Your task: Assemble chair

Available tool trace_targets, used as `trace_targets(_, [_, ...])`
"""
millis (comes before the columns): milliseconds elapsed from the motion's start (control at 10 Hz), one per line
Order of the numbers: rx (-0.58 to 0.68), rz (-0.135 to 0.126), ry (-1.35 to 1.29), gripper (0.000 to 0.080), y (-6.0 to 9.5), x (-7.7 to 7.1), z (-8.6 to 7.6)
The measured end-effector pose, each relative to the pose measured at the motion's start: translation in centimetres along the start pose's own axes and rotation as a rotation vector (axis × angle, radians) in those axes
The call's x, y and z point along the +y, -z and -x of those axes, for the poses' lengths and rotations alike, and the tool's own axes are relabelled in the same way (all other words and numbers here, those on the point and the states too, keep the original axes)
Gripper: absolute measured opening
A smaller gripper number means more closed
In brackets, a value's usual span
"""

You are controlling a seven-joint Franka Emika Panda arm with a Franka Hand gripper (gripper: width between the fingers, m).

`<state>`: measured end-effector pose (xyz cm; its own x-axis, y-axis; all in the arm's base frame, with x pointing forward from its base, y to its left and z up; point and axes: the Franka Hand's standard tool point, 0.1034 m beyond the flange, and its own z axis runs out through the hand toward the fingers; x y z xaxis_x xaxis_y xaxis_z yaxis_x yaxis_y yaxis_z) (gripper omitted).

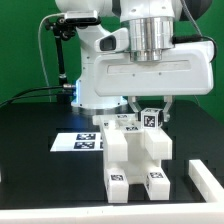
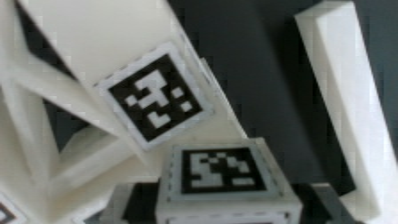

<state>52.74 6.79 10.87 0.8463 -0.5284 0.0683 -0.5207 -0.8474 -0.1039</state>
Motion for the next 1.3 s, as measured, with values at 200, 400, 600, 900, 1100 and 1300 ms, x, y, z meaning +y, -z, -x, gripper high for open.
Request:
trace_targets(200, [-0.005,-0.013,-0.179,0.0279,0.0,0.1,-0.1])
trace_targets(400, [-0.005,-0.019,-0.305,0.0281,0.0,0.1,-0.2])
trace_targets(600, [-0.009,-0.025,-0.490,0.0281,0.0,0.0,-0.2])
trace_targets(900, [-0.009,-0.055,-0.670,0.0281,0.0,0.1,-0.6])
trace_targets(1100, [-0.014,-0.070,-0.719,0.0281,0.1,0.3,-1.2])
trace_targets(1300, [-0.013,-0.070,-0.695,0.0281,0.1,0.3,-1.3])
